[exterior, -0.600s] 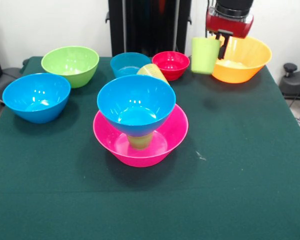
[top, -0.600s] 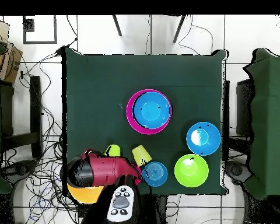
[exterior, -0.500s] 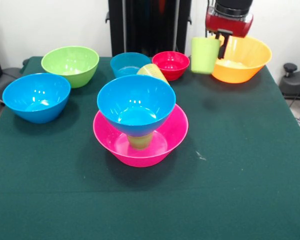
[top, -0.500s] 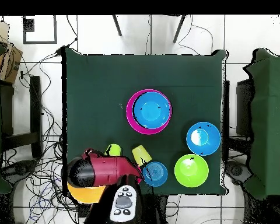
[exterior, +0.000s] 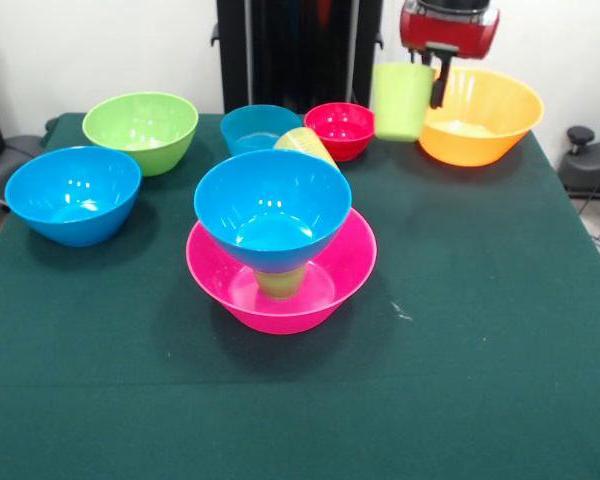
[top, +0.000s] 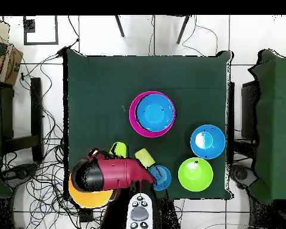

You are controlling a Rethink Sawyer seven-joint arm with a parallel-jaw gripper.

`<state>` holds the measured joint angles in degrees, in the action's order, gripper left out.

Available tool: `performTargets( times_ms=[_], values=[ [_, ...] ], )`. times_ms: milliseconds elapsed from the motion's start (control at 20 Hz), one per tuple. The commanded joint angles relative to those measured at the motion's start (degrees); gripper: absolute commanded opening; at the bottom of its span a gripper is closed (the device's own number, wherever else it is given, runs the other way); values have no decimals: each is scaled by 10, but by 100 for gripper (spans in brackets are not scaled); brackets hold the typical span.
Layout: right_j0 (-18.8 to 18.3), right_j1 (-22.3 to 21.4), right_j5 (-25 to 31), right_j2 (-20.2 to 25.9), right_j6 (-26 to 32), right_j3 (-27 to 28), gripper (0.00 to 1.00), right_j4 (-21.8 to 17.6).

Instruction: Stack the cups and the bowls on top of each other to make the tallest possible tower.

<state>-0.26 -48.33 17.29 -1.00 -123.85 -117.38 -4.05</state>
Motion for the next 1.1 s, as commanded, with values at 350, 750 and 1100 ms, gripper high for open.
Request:
performTargets(
  times_ms=[350, 750, 1100],
  values=[
    [18, -47, 168, 74, 7, 24, 0, -2],
    [-19, 10, 172, 73, 59, 104, 0, -58],
    [-46, 48, 175, 93, 74, 147, 0, -73]
  ],
)
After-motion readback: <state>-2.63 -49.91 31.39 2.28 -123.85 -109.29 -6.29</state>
